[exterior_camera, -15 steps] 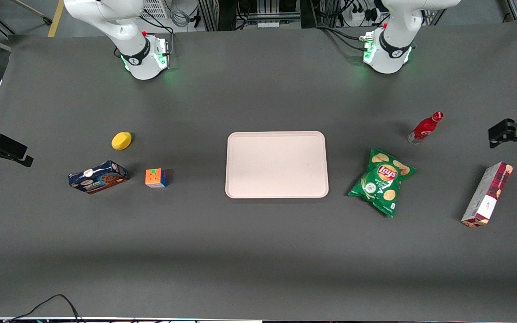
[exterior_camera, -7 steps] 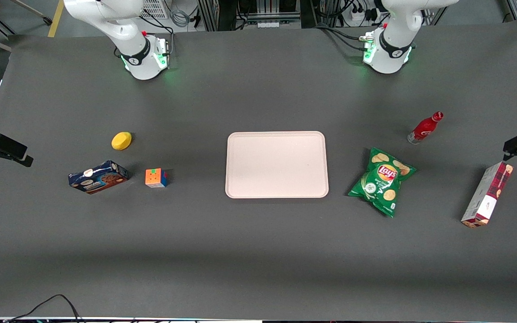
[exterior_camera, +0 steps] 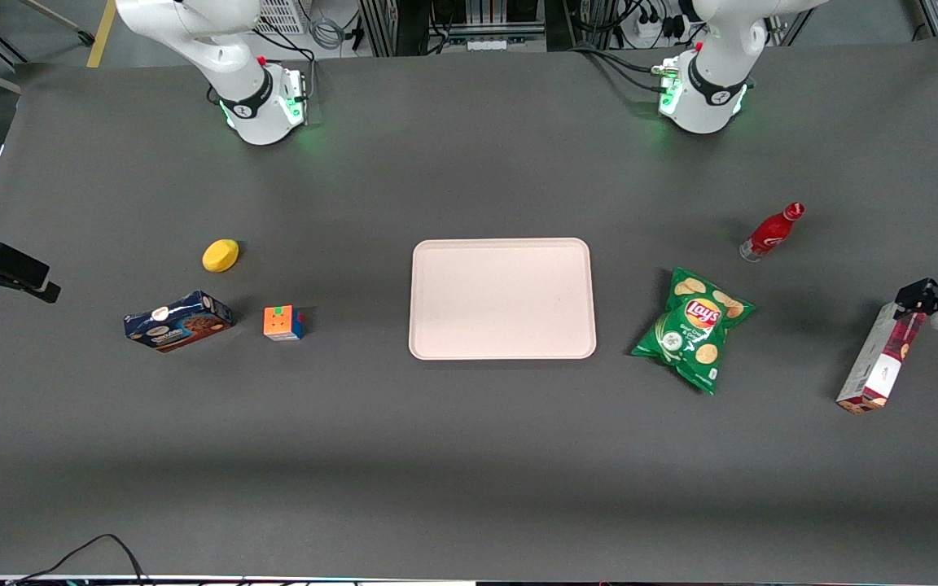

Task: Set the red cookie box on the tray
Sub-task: 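Move the left gripper down toward the red-and-white cookie box, then close the left gripper on the cookie box's end and lift it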

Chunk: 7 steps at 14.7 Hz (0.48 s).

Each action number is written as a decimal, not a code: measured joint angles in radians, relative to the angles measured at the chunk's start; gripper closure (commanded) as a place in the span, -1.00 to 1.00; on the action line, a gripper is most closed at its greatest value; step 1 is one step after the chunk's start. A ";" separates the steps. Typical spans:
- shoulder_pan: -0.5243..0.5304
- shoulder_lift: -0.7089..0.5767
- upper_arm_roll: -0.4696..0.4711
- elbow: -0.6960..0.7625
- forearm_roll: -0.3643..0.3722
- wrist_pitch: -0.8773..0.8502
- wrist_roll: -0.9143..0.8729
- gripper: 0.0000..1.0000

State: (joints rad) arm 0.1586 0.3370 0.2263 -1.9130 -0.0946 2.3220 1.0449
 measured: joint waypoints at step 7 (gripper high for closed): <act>0.002 0.112 -0.004 0.002 -0.030 0.114 0.028 -0.98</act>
State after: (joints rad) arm 0.1605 0.4492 0.2222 -1.9106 -0.1249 2.4358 1.0728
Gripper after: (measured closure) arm 0.004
